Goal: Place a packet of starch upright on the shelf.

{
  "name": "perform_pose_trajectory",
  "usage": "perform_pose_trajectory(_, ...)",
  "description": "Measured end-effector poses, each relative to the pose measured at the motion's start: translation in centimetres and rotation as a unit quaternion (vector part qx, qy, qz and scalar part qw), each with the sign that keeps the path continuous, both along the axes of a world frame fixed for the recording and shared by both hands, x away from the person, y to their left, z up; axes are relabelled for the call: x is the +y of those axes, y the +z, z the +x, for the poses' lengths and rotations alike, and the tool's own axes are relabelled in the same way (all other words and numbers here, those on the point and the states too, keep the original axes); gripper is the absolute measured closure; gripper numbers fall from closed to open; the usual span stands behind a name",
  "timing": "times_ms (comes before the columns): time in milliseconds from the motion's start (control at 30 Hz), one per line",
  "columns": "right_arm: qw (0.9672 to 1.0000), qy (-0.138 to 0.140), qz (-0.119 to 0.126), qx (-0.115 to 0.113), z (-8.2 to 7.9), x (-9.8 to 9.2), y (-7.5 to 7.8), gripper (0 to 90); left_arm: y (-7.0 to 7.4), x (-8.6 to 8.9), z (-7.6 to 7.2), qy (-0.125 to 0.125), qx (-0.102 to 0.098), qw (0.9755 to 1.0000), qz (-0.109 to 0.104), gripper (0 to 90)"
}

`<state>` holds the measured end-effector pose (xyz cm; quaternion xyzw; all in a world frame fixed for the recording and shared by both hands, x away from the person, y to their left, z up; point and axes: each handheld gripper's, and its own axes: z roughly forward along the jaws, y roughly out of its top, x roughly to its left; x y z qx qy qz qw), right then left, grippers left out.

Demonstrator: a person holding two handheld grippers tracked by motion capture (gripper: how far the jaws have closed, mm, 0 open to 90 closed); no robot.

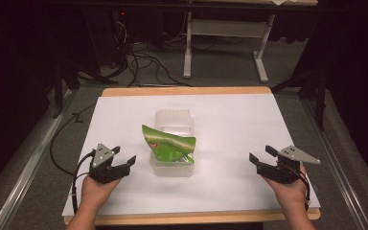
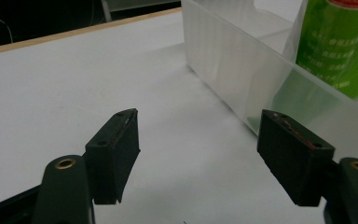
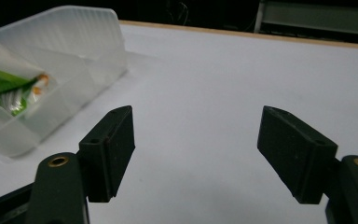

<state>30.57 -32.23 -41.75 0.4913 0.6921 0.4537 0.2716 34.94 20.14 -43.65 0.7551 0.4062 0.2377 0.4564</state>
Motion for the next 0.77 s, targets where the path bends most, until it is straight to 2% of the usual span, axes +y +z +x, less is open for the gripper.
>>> perform_pose_trajectory(67, 0.9999, 0.012, 0.004, -0.01, 0.0, 0.4, 0.1, 27.9, 0.0, 0.1, 0.0, 0.003, 0.0, 1.0, -0.002, 30.0)
perform_pose_trajectory(167, 0.9995, 0.027, -0.007, -0.014, -0.1, 1.1, 0.2, 27.8, 0.0, 0.1, 0.0, 0.003, 0.001, 1.0, -0.001, 29.6)
perform_pose_trajectory(433, 0.9995, 0.025, 0.002, -0.017, -0.2, 0.9, 0.4, 27.3, 0.3, 0.0, -0.3, 0.005, -0.017, 0.9998, -0.01, 24.6)
perform_pose_trajectory(767, 0.9995, 0.029, 0.0, -0.012, 0.0, 1.0, 0.2, 27.0, 0.4, 0.1, -0.3, 0.005, -0.016, 0.9998, -0.015, 22.4)
